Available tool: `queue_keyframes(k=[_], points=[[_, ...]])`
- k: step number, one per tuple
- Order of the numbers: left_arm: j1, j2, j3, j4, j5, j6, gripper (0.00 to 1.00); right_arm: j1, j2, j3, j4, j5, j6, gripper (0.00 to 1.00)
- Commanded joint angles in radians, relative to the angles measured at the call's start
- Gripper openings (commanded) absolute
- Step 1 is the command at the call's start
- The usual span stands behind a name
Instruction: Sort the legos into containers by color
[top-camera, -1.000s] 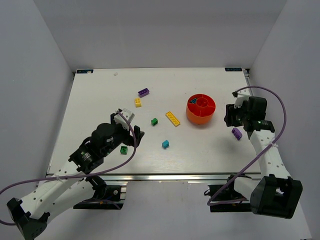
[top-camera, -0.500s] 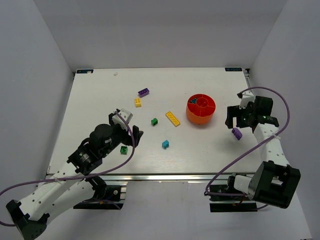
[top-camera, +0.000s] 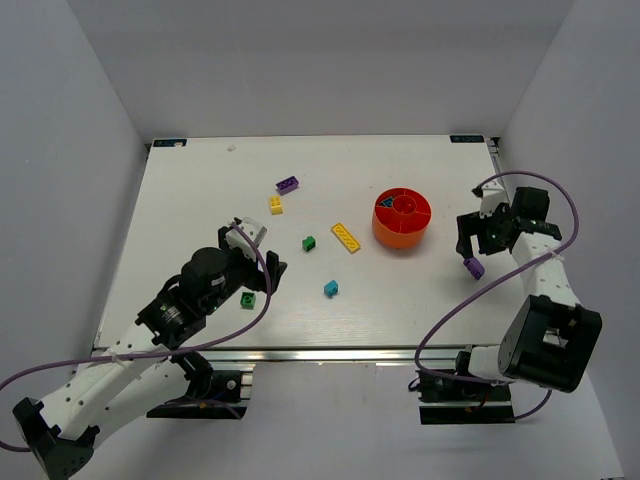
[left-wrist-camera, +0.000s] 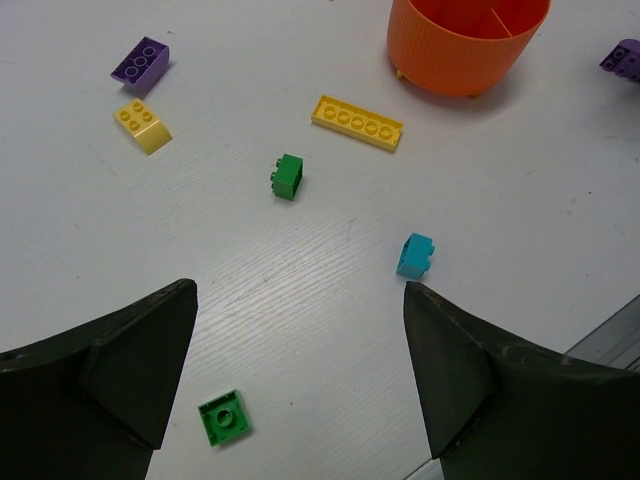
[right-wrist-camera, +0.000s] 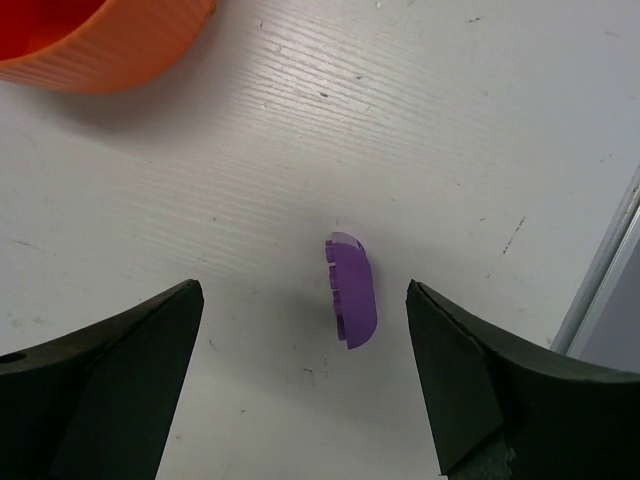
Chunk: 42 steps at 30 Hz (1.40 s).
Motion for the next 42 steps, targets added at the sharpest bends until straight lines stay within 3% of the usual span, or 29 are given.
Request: queue_keyframes(k=[1,17,42], points=[[-0.006,-0.001,-0.007,-0.004,-0.012,0.010,0.93,-0.004,0.029,0.055,-0.018,-0.016,-0.074,0.87],[-0.006,-0.010,-0.007,-0.004,-0.018,0.013,0.94,-0.004,0.248,0.127,0.005,0.052,-0.122,0.75],[-0.006,0.006,-0.010,-0.005,-0.015,0.016,0.96,-0.005,0.338,0.132,0.010,0.069,-0.147,0.71]])
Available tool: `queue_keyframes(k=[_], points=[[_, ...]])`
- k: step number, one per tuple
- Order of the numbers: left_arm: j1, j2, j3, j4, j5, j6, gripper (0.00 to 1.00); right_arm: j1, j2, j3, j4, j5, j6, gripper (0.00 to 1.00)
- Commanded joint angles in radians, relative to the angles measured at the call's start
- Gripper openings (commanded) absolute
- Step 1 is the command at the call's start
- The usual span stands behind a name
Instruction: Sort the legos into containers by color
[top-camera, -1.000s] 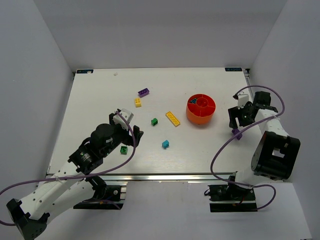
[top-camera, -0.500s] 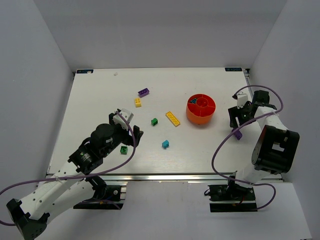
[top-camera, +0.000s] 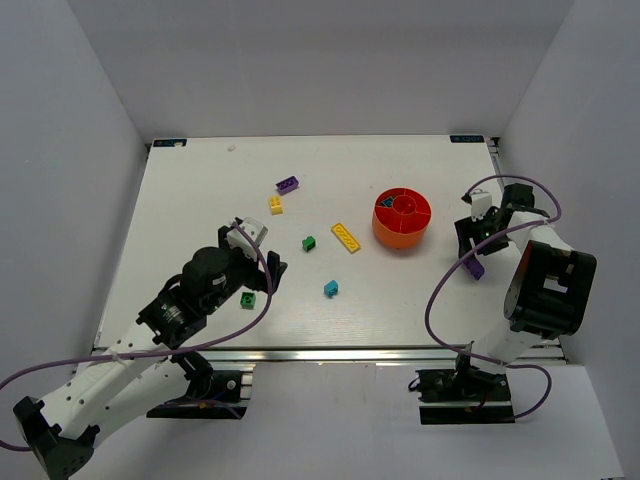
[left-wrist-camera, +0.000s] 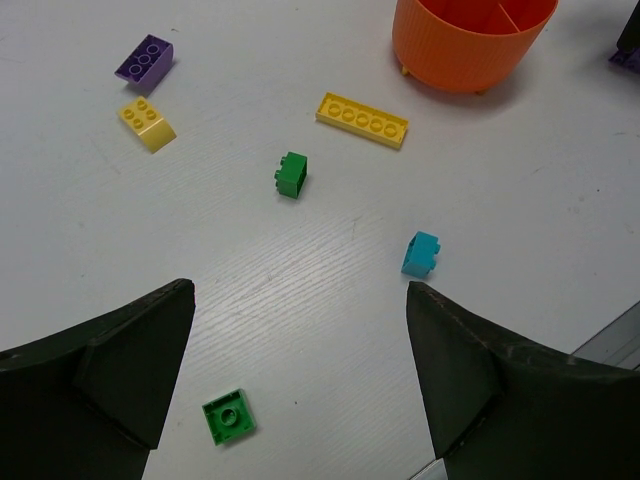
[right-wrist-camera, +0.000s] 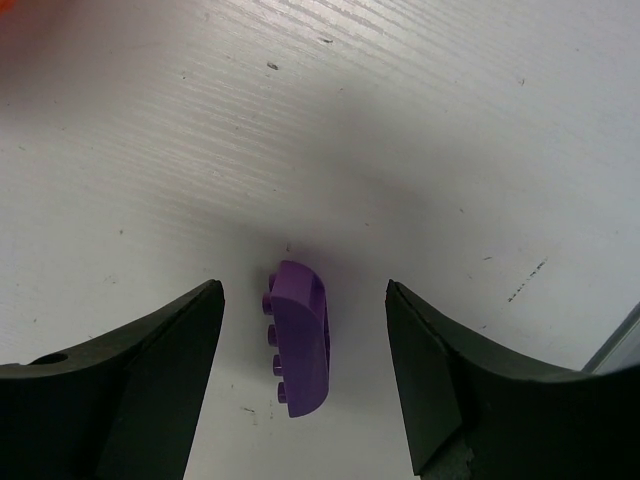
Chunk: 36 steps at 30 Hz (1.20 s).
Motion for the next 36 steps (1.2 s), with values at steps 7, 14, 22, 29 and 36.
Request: queue_keyframes(k=[7,14,22,29,36], points=[[-0.005,0.012,-0.013,-0.004,-0.018,0.007,0.96,-0.007,-0.007,0.002,0.020,0.007,-0.021,0.71],[-0.005,0.013,-0.015,-0.002,-0.026,0.006,0.97,-0.004,-0.018,-0.007,0.021,0.016,-0.043,0.72],[-0.005,0.015,-0.017,0.000,-0.033,0.004,0.97,-0.004,-0.006,0.002,0.017,0.000,-0.044,0.75],[-0.005,0.015,-0.018,0.000,-0.032,0.007,0.97,-0.004,-0.009,-0.010,0.026,0.001,-0.050,0.76],[-0.005,0.010,-0.020,0.003,-0.029,0.007,0.97,-0.002,0.002,0.002,0.021,-0.010,-0.046,0.76]])
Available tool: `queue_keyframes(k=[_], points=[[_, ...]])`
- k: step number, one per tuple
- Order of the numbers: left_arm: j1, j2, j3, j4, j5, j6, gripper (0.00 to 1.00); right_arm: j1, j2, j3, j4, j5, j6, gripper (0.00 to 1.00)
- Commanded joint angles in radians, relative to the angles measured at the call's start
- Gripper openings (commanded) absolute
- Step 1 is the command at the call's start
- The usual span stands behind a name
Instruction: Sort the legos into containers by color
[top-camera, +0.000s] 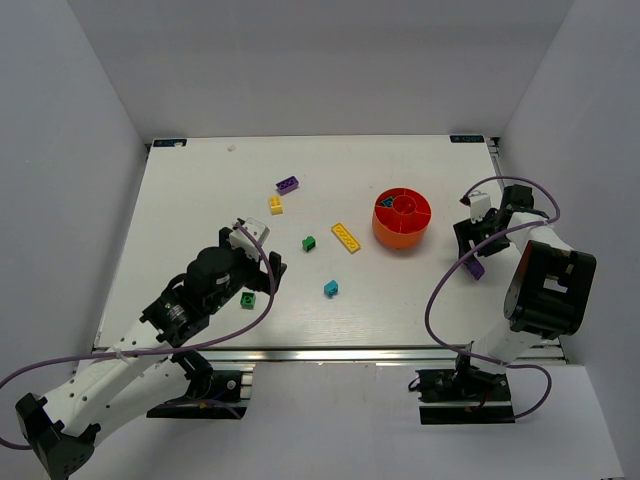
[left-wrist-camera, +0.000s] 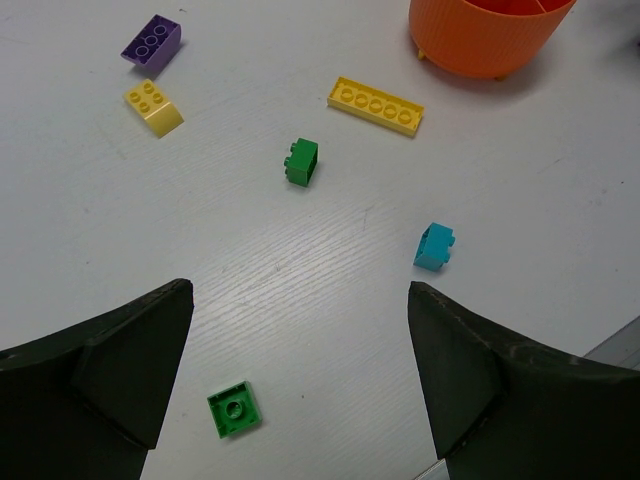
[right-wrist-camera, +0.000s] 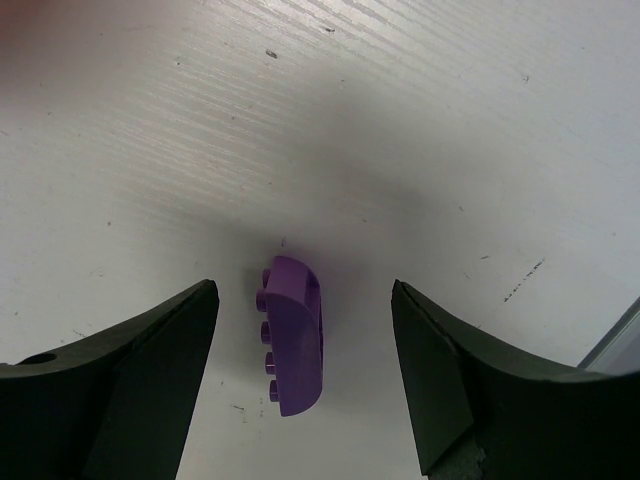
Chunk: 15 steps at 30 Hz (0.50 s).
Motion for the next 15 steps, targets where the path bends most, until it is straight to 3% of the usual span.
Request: queue_keyframes(k=[1,15], points=[[-0.005,-0.004,-0.003,0.001,-0.006,0.007,0.97,-0.004,0.002,0.011,0.018,-0.021,-0.007,0.76],[-0.005,-0.013,-0.001,0.000,-0.005,0.008,0.97,-0.004,-0.015,0.000,0.019,-0.024,-0.007,0.75]])
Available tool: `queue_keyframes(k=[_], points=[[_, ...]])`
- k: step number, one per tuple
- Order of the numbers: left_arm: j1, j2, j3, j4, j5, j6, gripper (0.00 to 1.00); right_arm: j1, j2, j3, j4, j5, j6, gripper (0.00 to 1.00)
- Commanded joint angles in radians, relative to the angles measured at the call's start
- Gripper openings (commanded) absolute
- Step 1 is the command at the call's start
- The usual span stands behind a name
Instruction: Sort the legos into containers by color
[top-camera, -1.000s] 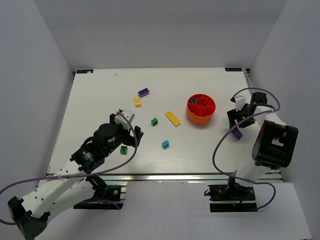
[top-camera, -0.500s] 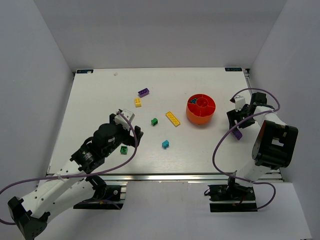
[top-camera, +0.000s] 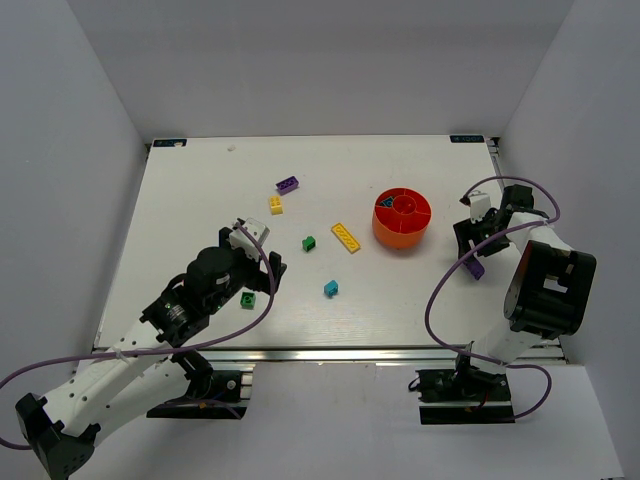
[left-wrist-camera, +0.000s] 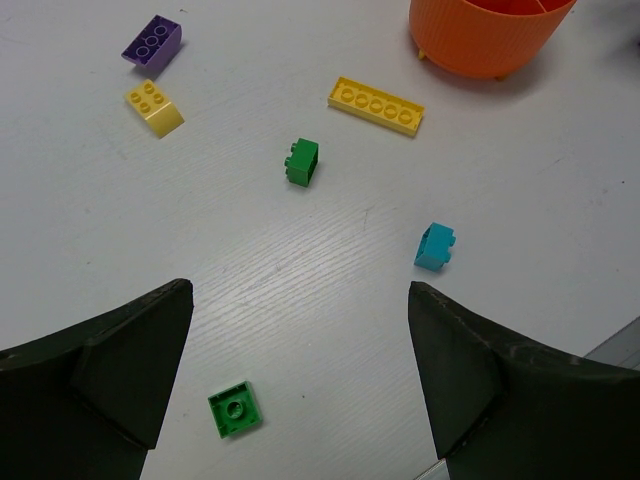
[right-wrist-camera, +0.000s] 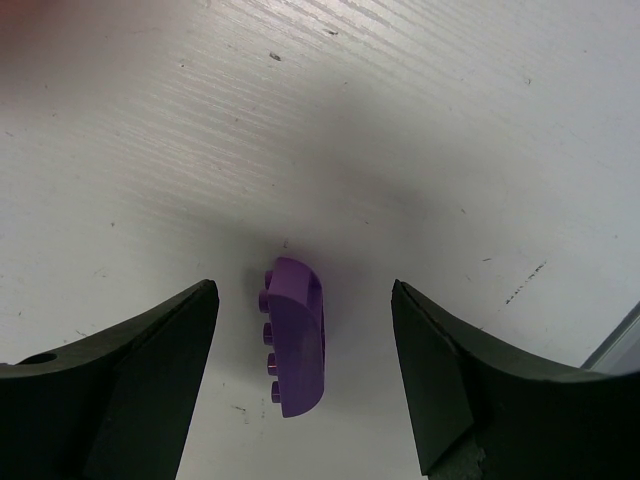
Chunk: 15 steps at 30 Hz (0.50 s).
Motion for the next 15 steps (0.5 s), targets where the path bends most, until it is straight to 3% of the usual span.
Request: queue_keyframes(k=[1,15], points=[[-0.005,-0.013,-0.001,0.000,-0.004,0.006,0.97,-0.002,-0.015,0.000,0.019,-0.017,-0.007,0.75],[-0.005,-0.013,-0.001,0.000,-0.004,0.006,0.98,-0.002,-0.046,-0.001,0.006,-0.010,-0.005,0.75]])
